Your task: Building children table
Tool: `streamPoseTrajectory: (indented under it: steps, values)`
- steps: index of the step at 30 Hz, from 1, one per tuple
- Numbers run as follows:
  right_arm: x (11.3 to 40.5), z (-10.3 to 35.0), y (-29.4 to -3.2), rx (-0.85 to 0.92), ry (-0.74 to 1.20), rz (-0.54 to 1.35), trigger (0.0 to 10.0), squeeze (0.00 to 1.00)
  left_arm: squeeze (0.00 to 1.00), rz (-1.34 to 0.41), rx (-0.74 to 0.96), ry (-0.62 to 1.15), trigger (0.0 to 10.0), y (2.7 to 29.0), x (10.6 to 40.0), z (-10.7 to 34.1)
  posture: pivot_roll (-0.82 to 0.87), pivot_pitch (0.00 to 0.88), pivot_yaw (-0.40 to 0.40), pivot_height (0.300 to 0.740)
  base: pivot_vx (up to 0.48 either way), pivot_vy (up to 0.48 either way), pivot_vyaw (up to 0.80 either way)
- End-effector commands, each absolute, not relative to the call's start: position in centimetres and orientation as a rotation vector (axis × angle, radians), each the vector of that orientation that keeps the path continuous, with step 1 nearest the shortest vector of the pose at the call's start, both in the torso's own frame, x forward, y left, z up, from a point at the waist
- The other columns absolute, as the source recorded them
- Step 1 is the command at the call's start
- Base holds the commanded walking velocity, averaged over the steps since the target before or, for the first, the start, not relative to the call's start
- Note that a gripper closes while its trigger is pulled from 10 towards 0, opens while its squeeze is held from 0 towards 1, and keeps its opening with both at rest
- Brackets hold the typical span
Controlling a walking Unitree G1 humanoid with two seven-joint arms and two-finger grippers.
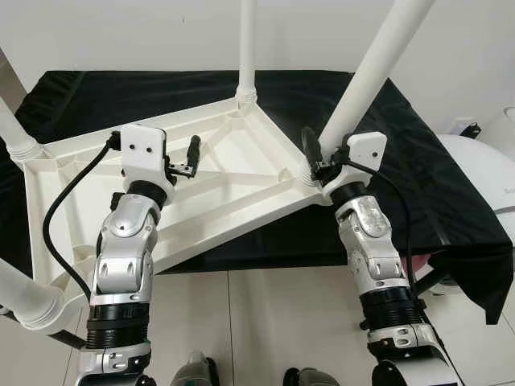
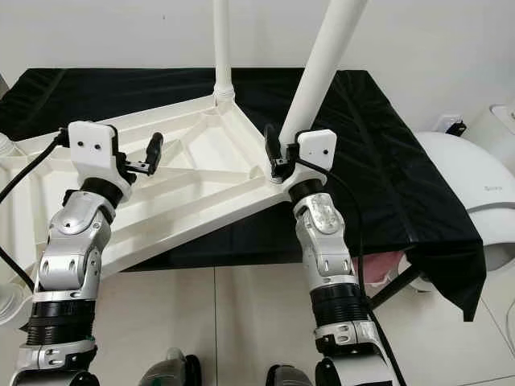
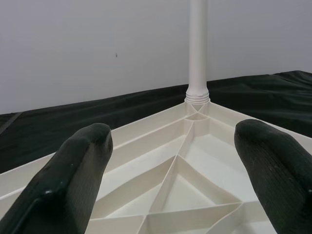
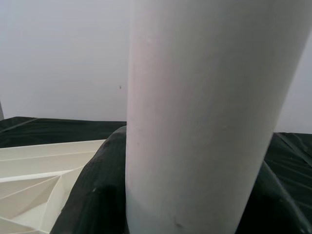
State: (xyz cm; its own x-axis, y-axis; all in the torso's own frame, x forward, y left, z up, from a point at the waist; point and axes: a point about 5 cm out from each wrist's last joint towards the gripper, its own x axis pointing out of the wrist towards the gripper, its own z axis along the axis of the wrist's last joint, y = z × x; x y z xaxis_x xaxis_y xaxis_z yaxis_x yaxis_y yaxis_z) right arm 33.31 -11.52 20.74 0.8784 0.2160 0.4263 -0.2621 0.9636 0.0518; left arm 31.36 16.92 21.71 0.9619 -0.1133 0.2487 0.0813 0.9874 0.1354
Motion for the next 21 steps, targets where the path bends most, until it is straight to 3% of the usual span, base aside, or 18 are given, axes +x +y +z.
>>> streamPoseTrajectory:
  steps: [1,21]
  values:
    - [33.3,21.2,-11.4,0.099,-0.450,0.248,10.0,0.00,0.00,-0.069,0.119,-0.263,10.0,16.9,31.7,21.9,-0.04,0.079,0.005,0.740,0.000,0.000,0.00]
    - [32.8,21.3,-12.8,0.085,-0.463,0.184,10.0,0.00,0.00,-0.102,0.081,-0.279,10.0,15.3,33.1,23.0,-0.10,0.092,0.049,0.740,0.000,0.000,0.00]
